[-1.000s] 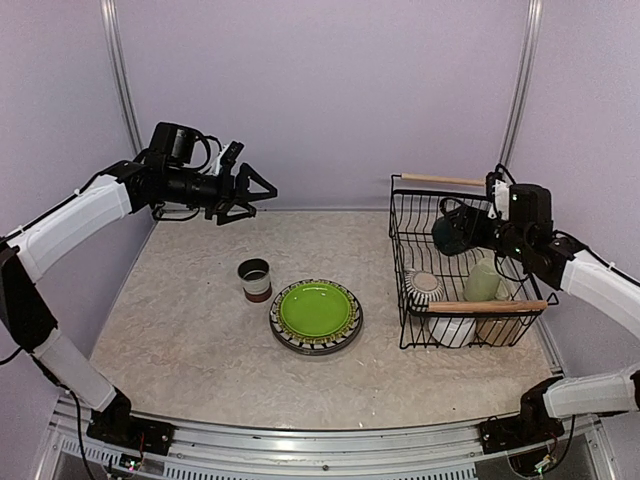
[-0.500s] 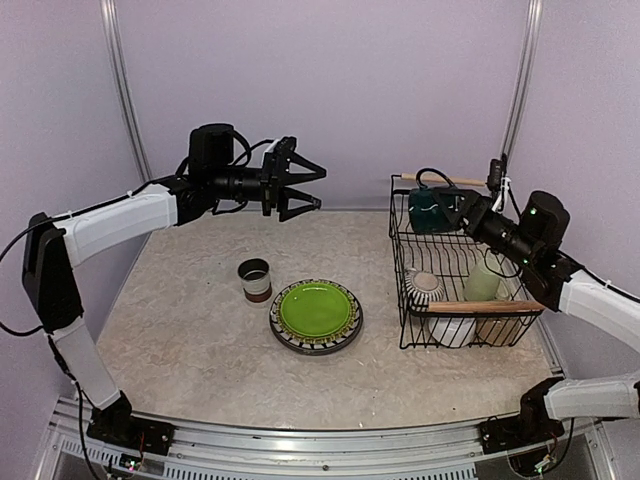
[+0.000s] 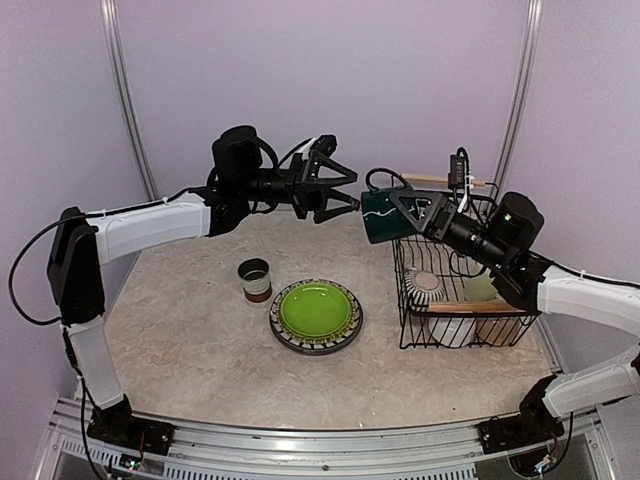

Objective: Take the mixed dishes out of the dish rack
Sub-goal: Pass from the right arm to the left

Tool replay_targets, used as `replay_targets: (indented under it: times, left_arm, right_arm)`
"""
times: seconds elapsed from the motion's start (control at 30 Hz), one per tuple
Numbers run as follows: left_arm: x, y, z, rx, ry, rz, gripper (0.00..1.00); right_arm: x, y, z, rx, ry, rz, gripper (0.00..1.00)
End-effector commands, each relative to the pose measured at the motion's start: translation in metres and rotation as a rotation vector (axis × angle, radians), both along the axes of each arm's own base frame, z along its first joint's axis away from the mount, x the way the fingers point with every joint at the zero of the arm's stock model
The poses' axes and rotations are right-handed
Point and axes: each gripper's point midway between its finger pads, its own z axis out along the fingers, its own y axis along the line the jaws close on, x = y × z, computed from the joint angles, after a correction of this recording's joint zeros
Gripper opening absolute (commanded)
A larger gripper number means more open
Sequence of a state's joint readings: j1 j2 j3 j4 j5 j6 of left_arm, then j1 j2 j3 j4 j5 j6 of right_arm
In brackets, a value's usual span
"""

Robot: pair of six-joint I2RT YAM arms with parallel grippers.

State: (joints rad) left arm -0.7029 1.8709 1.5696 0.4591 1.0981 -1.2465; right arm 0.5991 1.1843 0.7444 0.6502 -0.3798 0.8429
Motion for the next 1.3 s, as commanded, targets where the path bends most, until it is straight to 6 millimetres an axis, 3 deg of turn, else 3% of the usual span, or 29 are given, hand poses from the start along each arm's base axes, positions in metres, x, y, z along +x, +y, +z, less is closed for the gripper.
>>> replay_targets:
  times: [0.0,0.43,0.67,0.73,0.8,0.93,1.07,1.27]
  left_arm:
    - [-0.017,-0.009,0.007,-0.040,-0.013,-0.094,0.70]
    - [-0.031,-0.018,-0.001,-0.062,0.062,-0.143,0.32]
    - [-0.022,-0.013,-0.011,-0.053,0.076,-0.083,0.02]
    - [-0.018,-0.008,-0.015,-0.046,0.079,-0.051,0.00]
    - [-0.013,-0.002,-0.020,-0.031,0.082,-0.014,0.00]
    - [-0.006,0.013,-0.038,0.059,0.097,0.059,0.00]
    - [-0.009,0.038,-0.045,0.129,0.043,0.150,0.00]
    - [-0.014,0.084,-0.095,0.459,-0.004,0.369,0.00]
  right_arm:
    - [-0.010,0.004,0.052,0.129,-0.130,0.017,0.00]
    - [-0.011,0.020,0.040,0.167,-0.110,0.021,0.00]
    - [-0.010,0.021,0.036,0.165,-0.095,0.017,0.00]
    - [-0.008,0.020,0.030,0.155,-0.079,0.005,0.00]
    - [-0.005,0.020,0.022,0.137,-0.064,-0.012,0.16]
    - [0.003,0.014,0.009,0.089,-0.032,-0.076,0.97]
    - [0.014,0.001,-0.003,0.011,0.015,-0.179,1.00]
    - [0.021,-0.019,-0.015,-0.084,0.033,-0.288,1.00]
